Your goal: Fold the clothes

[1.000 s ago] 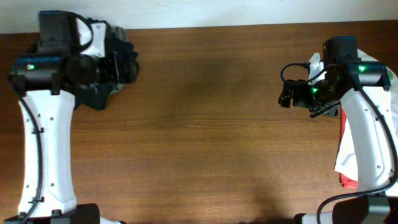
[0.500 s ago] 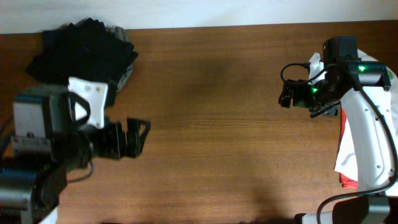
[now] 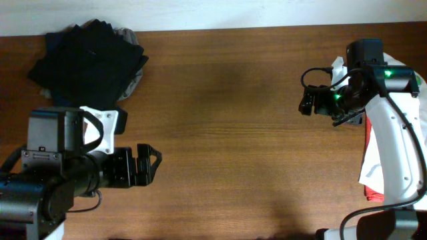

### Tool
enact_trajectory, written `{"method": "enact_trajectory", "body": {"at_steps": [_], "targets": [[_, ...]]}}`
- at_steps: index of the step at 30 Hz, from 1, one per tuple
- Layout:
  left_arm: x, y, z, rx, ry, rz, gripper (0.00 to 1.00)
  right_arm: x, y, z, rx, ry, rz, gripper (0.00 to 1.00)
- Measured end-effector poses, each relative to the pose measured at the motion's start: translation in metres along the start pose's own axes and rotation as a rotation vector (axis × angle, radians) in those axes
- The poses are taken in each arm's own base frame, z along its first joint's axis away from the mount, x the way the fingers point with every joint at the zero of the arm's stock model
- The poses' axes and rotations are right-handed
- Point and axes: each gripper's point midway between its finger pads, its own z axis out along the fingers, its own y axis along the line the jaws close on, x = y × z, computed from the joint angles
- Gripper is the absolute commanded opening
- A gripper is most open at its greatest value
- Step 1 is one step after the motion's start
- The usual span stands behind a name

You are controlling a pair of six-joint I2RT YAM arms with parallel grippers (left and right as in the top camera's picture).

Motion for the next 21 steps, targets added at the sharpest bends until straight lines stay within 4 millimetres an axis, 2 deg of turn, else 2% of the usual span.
{"method": "enact_trajectory", "body": {"at_steps": [3, 7, 12, 16, 18, 21], "targets": [[0.01, 0.002, 0.0, -0.007, 0.041, -0.017, 0.99, 0.0, 0.0, 0.0, 0.0, 0.0, 0.0, 0.98], [0.011, 0.005, 0.008, -0.006, 0.032, -0.014, 0.99, 0.0, 0.0, 0.0, 0.0, 0.0, 0.0, 0.98], [-0.007, 0.008, 0.027, 0.028, -0.177, 0.059, 0.99, 0.0, 0.0, 0.0, 0.0, 0.001, 0.001, 0.98], [-0.013, 0.009, 0.031, 0.064, -0.389, 0.132, 0.99, 0.0, 0.0, 0.0, 0.0, 0.0, 0.0, 0.98], [-0.015, 0.009, 0.031, 0.092, -0.558, 0.19, 0.99, 0.0, 0.0, 0.0, 0.0, 0.0, 0.0, 0.98], [-0.006, 0.013, 0.036, 0.093, -0.594, 0.201, 0.99, 0.0, 0.0, 0.0, 0.0, 0.0, 0.0, 0.98]]}}
